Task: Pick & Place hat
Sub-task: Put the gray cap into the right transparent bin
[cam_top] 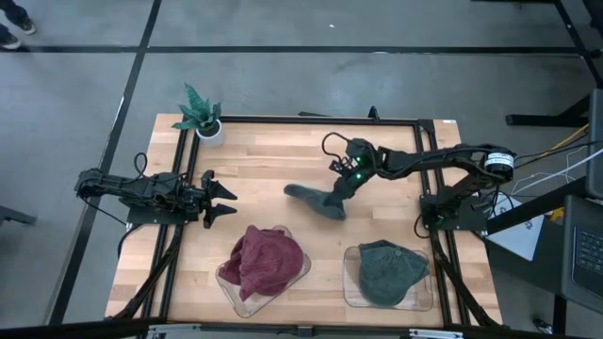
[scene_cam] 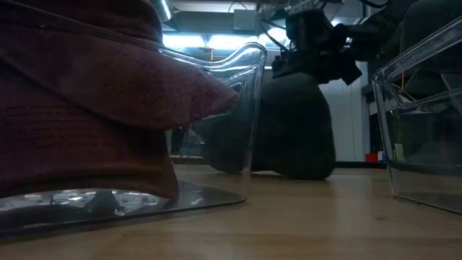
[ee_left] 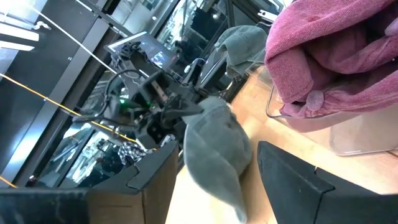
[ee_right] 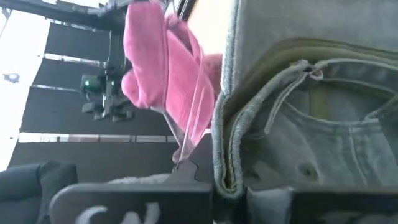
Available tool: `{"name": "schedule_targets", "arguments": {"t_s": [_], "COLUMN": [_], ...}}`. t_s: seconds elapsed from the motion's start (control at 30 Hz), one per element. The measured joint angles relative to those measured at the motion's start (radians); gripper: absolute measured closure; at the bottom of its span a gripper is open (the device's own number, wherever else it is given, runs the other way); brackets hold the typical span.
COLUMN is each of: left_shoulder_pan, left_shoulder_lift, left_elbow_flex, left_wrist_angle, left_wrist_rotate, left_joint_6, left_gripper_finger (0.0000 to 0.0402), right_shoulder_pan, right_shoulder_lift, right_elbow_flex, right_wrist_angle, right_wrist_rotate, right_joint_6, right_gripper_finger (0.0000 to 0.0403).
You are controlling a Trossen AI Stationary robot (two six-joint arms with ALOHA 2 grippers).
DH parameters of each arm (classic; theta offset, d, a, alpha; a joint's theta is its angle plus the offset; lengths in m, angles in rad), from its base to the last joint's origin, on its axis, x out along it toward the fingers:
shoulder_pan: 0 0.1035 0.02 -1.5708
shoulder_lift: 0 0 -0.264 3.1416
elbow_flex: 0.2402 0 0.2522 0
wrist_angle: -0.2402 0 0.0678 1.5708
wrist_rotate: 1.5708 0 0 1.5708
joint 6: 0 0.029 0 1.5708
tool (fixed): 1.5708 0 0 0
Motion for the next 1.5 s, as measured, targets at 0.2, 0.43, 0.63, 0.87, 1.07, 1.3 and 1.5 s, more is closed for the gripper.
{"name": "schedule_targets", "arguments": {"t_s": [0.2, 0.43, 0.63, 0.87, 1.07, 1.3, 1.5], "left_shoulder_pan": [0.000, 0.000, 0.000, 0.000, 0.000, -0.001, -0.001], "left_shoulder_lift": [0.000, 0.000, 0.000, 0.000, 0.000, 0.000, 0.000], "left_elbow_flex": [0.000, 0.000, 0.000, 0.000, 0.000, 0.000, 0.000], "left_wrist_angle": [0.000, 0.000, 0.000, 0.000, 0.035, 0.250, 0.282], "left_wrist_rotate": [0.000, 0.000, 0.000, 0.000, 0.024, 0.088, 0.079], "left_joint_6": [0.000, 0.000, 0.000, 0.000, -0.067, -0.449, -0.474], "left_gripper_finger": [0.0186, 0.0185, 0.0187, 0.0186, 0.0186, 0.0188, 0.0185], "right_shoulder_pan": [-0.015, -0.016, -0.016, -0.016, -0.016, -0.016, -0.016], "right_shoulder_lift": [0.000, 0.000, 0.000, 0.000, 0.000, 0.000, 0.000], "right_elbow_flex": [0.045, 0.137, 0.197, 0.255, 0.282, 0.295, 0.295], "right_wrist_angle": [0.021, 0.019, -0.001, -0.004, -0.005, -0.011, -0.014], "right_wrist_rotate": [-0.025, -0.026, -0.027, -0.026, 0.030, 0.090, 0.103], "right_joint_6": [-0.007, -0.054, -0.048, -0.004, 0.023, 0.028, 0.062], "right_gripper_finger": [0.0395, 0.0395, 0.0395, 0.0395, 0.0395, 0.0395, 0.0395]}}
